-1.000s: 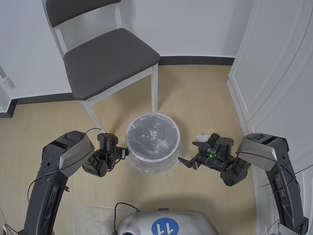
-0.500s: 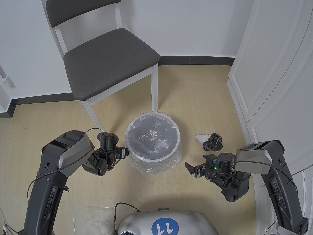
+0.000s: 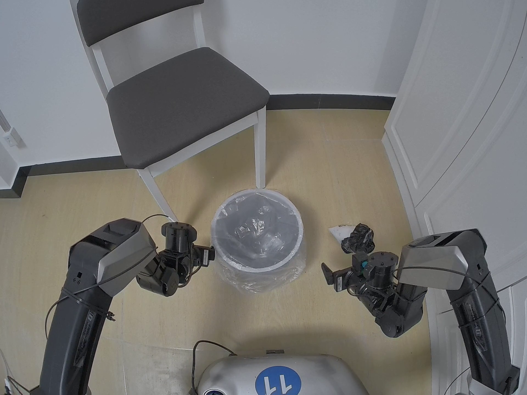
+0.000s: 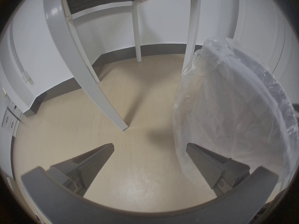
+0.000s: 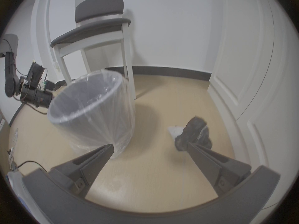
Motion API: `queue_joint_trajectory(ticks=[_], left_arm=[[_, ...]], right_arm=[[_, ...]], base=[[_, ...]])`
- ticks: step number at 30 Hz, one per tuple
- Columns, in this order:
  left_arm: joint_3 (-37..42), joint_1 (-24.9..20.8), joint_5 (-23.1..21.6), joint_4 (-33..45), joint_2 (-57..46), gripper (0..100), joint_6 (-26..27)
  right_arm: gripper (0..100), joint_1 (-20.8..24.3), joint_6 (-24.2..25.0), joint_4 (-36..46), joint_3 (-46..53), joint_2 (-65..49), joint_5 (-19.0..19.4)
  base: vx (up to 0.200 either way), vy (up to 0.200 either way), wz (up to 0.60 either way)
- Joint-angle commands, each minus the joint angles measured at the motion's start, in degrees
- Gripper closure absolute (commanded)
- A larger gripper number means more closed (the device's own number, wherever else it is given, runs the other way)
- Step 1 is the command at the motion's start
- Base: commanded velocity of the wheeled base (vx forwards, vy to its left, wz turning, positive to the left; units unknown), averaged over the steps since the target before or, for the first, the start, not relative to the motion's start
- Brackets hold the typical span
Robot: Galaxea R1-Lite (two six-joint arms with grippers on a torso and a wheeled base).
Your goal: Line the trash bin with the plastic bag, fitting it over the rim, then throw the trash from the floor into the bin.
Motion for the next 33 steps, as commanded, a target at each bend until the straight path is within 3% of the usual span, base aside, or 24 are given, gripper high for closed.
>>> queue_joint_trajectory(ticks=[1, 4, 7, 11, 16, 21, 26, 30, 33], left_arm=[[4.4, 3.7, -1.7, -0.6, -4.7, 0, 3.5], [7.1, 5.6, -8.3, -0.2, -8.7, 0, 3.5], [8.4, 6.9, -11.2, -0.3, -9.5, 0, 4.1], [6.3, 6.1, -10.9, -0.4, -6.2, 0, 4.3], [-4.0, 4.3, -7.2, 2.0, -0.3, 0, 4.7], [-18.9, 3.7, -2.5, 13.4, 5.4, 0, 7.8], [-32.3, 3.5, -1.8, 24.8, 10.6, 0, 8.1], [-32.3, 3.4, -2.3, 30.5, 11.8, 0, 8.4], [-32.3, 3.3, -2.2, 30.6, 12.4, 0, 8.5]], right_arm=[[0, 0.4, -1.4, -1.0, 2.8, -8.0, -2.2], [0, -1.1, -1.8, -1.0, 2.4, -8.5, -2.4], [0, -4.2, -3.1, -1.0, 1.5, -8.1, -2.2], [0, -8.7, -3.7, -1.0, -2.9, -6.0, -2.1], [0, -12.0, -3.7, -1.0, -6.5, -4.5, -1.8], [0, -13.5, -3.7, -0.6, -8.8, -4.2, -1.6], [0, -14.4, -3.7, -0.6, -9.1, -4.8, -1.5], [0, -14.6, -3.7, -0.7, -9.1, -5.3, -1.5], [0, -14.7, -3.7, -0.7, -9.0, -5.8, -1.5]], base=[[0.0, 0.0, 0.0], [0.0, 0.0, 0.0], [0.0, 0.0, 0.0], [0.0, 0.0, 0.0], [0.0, 0.0, 0.0], [0.0, 0.0, 0.0], [0.0, 0.0, 0.0], [0.0, 0.0, 0.0], [0.0, 0.0, 0.0]])
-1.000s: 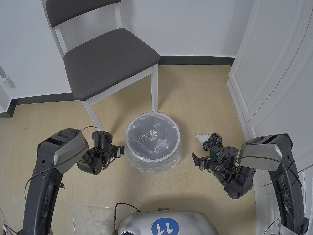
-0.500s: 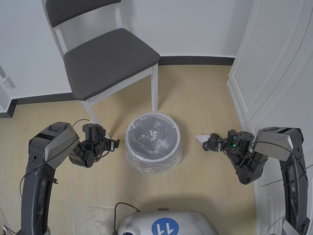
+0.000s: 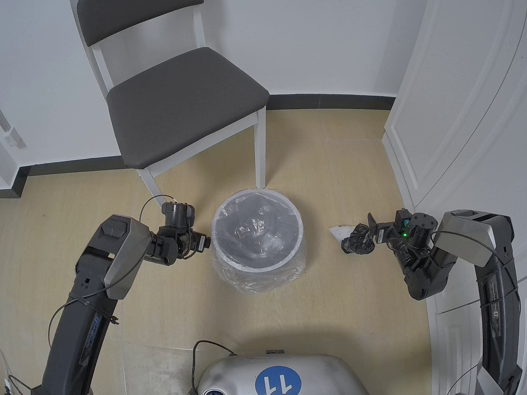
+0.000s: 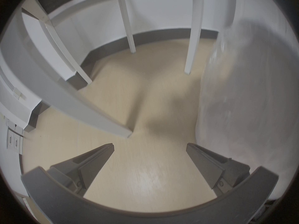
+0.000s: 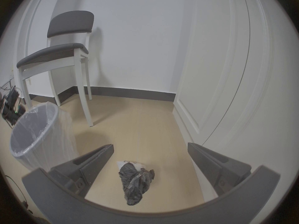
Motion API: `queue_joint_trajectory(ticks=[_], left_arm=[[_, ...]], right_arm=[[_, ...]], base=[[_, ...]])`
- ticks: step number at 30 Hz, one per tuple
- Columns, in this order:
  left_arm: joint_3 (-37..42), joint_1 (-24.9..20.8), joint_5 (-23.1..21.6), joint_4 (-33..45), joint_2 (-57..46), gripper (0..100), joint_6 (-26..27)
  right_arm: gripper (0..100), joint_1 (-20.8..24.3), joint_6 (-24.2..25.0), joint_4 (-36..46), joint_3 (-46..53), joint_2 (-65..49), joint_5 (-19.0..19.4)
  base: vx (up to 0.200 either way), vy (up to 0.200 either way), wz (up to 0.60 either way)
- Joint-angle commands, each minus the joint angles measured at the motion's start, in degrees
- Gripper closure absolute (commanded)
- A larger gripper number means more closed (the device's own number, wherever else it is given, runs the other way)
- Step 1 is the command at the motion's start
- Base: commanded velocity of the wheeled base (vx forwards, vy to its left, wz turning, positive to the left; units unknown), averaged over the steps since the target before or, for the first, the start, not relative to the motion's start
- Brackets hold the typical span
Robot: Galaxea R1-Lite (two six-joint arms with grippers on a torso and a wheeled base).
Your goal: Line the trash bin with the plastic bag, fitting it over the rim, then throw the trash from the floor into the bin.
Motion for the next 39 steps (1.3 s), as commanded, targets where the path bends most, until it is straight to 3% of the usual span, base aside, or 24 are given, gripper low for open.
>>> queue_joint_trajectory(ticks=[1, 7, 12, 21, 28, 30, 34, 39], left_arm=[[-2.6, -0.3, 0.4, 2.0, 5.6, 0, 0.4], [-2.6, -0.4, -0.2, 1.8, 6.3, 0, -0.8], [-2.6, -2.2, -5.8, 1.7, 6.3, 0, -12.6], [-2.6, -2.8, -6.9, 0.5, 5.9, 0, -18.4], [-2.6, -2.3, -6.1, 0.3, 6.6, 0, -17.6], [-2.6, -1.5, -4.5, 0.3, 6.5, 0, -12.8], [-2.6, 0.4, 2.8, -0.9, 5.9, 0, -6.2], [-1.6, 2.2, 3.5, -5.3, 4.1, 0, -2.4]], right_arm=[[0, -0.9, 0.0, -0.7, -0.7, -0.8, 0.0], [0, -0.8, 0.0, -0.8, -0.7, -0.6, 0.1], [0, -0.9, 0.0, -1.0, -0.7, -0.7, 0.2], [0, -0.9, 0.1, -1.0, -0.6, -0.7, 1.2], [0, -1.0, 0.1, -1.0, -0.3, -0.4, 1.2], [0, -1.0, 0.0, -1.0, -0.3, 0.0, 1.2], [0, -1.0, 0.0, -0.9, -0.3, 0.3, 1.2], [0, -1.0, 0.0, -0.6, -0.7, 1.6, 1.1]], base=[[0.0, 0.0, 0.0], [0.0, 0.0, 0.0], [0.0, 0.0, 0.0], [0.0, 0.0, 0.0], [0.0, 0.0, 0.0], [0.0, 0.0, 0.0], [0.0, 0.0, 0.0], [0.0, 0.0, 0.0]])
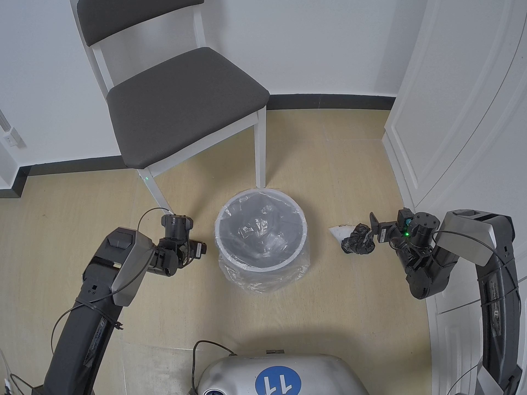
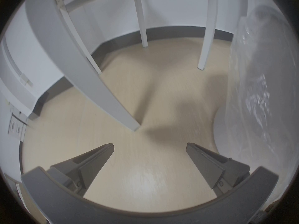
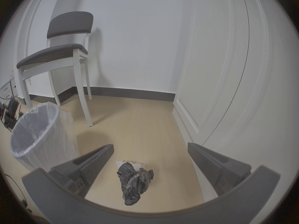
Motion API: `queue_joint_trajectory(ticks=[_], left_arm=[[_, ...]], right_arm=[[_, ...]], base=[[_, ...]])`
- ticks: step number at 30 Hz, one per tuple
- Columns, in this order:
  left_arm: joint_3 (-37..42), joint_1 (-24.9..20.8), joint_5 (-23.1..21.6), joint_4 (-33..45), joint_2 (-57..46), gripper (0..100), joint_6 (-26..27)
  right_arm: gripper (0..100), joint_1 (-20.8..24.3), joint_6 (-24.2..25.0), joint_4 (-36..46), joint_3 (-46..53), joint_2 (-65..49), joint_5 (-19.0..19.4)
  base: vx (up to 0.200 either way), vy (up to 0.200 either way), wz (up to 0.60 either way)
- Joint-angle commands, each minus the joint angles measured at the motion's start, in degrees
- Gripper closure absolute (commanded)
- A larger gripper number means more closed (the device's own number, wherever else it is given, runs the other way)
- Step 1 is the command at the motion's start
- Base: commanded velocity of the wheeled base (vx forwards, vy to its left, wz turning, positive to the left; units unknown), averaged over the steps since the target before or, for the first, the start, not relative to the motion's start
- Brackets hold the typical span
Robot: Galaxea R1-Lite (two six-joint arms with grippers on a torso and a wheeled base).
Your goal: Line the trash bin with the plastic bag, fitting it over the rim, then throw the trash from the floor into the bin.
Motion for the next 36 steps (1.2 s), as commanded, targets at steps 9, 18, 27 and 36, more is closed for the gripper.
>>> queue_joint_trajectory(ticks=[9, 18, 27, 36], left_arm=[[11.5, 5.4, -12.0, -17.2, -2.3, 0, 6.7], [15.3, 7.8, -24.1, -25.2, -2.7, 0, 3.7], [32.9, 9.0, -32.5, -34.6, -14.5, 0, 4.8], [48.7, 7.8, -37.4, -38.4, -29.6, 0, 6.9]], right_arm=[[0, -1.8, 0.3, 4.9, -5.1, 3.9, 0.1], [0, -2.0, 3.7, 7.8, -8.4, 6.0, 0.5], [0, -2.0, 5.7, 9.3, -11.5, 8.1, 1.1], [0, -2.0, 7.0, 9.4, -13.5, 9.6, 1.0]], base=[[0.0, 0.0, 0.0], [0.0, 0.0, 0.0], [0.0, 0.0, 0.0], [0.0, 0.0, 0.0]])
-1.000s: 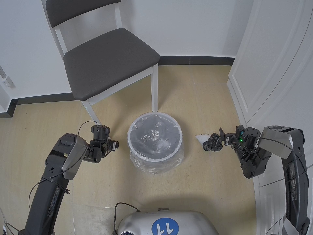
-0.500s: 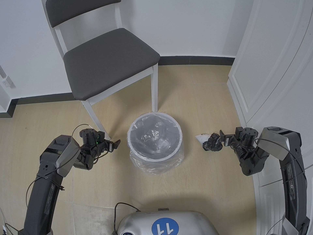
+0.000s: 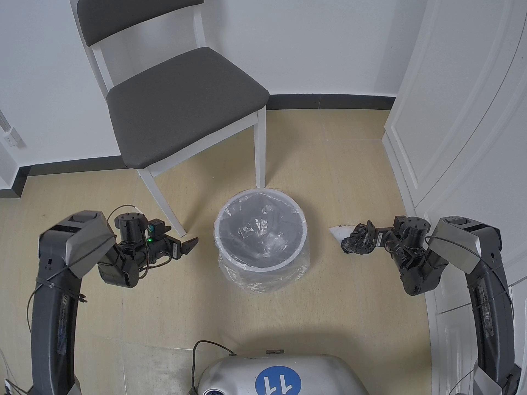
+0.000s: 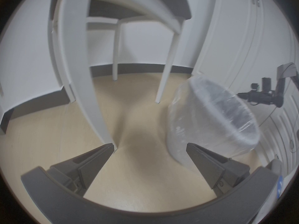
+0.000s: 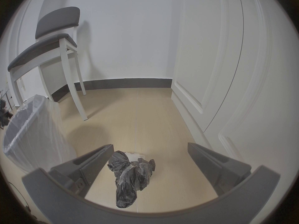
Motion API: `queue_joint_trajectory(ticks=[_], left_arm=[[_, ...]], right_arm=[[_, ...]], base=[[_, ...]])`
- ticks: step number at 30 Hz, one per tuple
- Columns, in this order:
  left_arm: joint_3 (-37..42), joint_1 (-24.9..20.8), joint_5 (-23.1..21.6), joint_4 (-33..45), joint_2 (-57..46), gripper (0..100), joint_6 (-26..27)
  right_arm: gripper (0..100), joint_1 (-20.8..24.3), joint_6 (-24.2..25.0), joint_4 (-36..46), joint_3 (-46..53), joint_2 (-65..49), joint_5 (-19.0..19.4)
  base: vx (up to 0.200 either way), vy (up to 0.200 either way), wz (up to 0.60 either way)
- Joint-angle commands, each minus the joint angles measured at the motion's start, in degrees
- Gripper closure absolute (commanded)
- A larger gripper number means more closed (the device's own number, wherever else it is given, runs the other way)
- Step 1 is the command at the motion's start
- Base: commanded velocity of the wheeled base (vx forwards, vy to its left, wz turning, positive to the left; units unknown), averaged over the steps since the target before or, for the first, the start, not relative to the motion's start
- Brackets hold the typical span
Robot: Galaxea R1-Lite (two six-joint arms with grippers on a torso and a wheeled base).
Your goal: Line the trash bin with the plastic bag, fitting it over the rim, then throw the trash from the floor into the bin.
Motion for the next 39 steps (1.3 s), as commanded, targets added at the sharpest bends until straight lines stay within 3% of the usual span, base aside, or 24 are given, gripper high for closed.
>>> queue_joint_trajectory(ticks=[1, 6, 18, 22, 30, 39], left_arm=[[10.8, -0.8, -2.8, -2.6, -14.0, 0, 2.1], [16.0, -3.0, -2.9, -5.6, -19.6, 0, 3.5], [28.8, -8.6, -2.7, -16.3, -31.1, 0, 3.7], [31.7, -10.4, -1.5, -18.7, -32.9, 0, 6.5], [36.5, -13.6, 1.3, -21.9, -37.0, 0, 6.7], [38.3, -16.3, 4.8, -24.8, -38.2, 0, 7.8]], right_arm=[[0, 0.1, 1.3, 0.3, -1.9, 1.8, 0.0], [0, 0.4, 3.5, 2.6, -3.3, 2.5, 0.1], [0, 2.9, 17.8, 15.8, -11.1, 3.4, 0.0], [0, 3.6, 20.4, 16.6, -13.3, 4.3, 0.3], [0, 3.6, 25.3, 23.6, -16.3, 4.7, 2.0], [0, 3.6, 27.2, 25.9, -17.4, 4.8, 3.2]], base=[[0.0, 0.0, 0.0], [0.0, 0.0, 0.0], [0.0, 0.0, 0.0], [0.0, 0.0, 0.0], [0.0, 0.0, 0.0], [0.0, 0.0, 0.0]])
